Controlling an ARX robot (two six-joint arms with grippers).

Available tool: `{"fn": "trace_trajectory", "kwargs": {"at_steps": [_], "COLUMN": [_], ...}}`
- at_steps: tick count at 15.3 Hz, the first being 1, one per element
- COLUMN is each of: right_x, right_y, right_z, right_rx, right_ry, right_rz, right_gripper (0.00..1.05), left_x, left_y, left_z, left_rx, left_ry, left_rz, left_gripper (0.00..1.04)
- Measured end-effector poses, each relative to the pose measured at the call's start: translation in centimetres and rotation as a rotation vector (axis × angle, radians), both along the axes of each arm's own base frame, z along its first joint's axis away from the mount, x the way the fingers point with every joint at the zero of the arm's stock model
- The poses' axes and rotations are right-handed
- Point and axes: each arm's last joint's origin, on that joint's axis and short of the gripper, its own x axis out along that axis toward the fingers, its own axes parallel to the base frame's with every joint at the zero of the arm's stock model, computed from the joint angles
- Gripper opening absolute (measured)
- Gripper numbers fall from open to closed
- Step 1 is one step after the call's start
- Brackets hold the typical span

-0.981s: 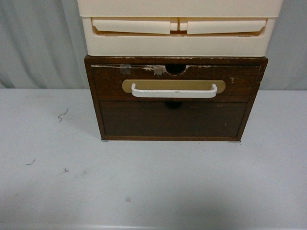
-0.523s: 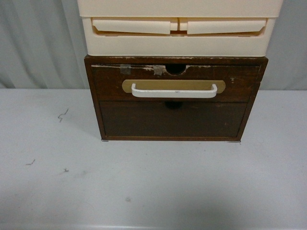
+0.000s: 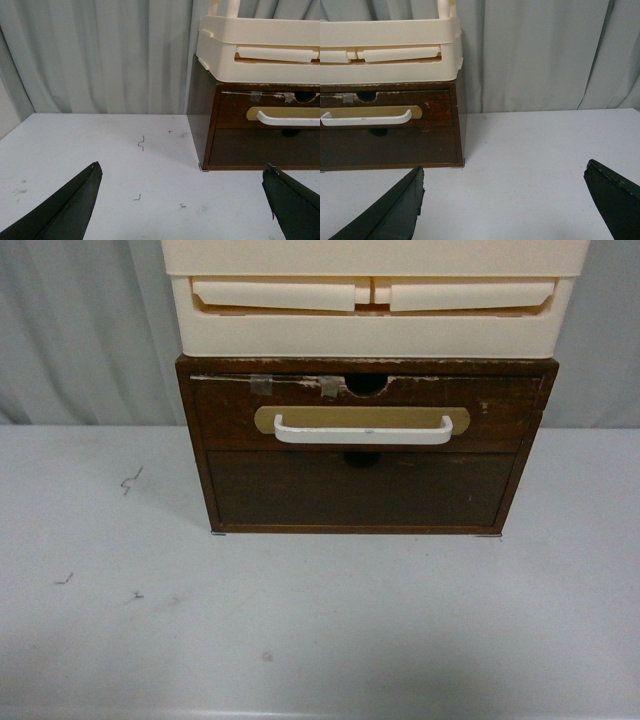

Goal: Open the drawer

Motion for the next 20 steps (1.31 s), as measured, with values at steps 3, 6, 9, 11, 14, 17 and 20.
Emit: {"fn": "trace_trajectory", "kwargs": {"at_steps": [3,6,9,11,14,17,20], "right_x": [0.0,0.0,0.0,0.0,0.0,0.6,2.9], "right_y": [0.0,0.0,0.0,0.0,0.0,0.2,0.2], "right_z": [0.0,0.0,0.0,0.0,0.0,-0.3,2.3], "right_rx": [0.0,0.0,0.0,0.0,0.0,-0.024,-0.069], "right_ry": [0.0,0.0,0.0,0.0,0.0,0.197,0.121], "right_rz": [0.0,0.0,0.0,0.0,0.0,-0.096,-0.072], "right_gripper": [0.98,0.98,0.98,0.98,0.98,0.98,0.98], "left_x": [0.0,0.0,0.0,0.0,0.0,0.1,2.3], "left_y": [0.0,0.0,0.0,0.0,0.0,-0.2,-0.6], "left_z": [0.0,0.0,0.0,0.0,0.0,-0.1,1.6], "left_rx": [0.0,0.0,0.0,0.0,0.0,-0.039,-0.121], "left_ry": [0.0,0.0,0.0,0.0,0.0,0.203,0.247], "left_rz": [0.0,0.0,0.0,0.0,0.0,0.085,0.053], "left_gripper": [0.98,0.98,0.98,0.98,0.98,0.98,0.98]}}
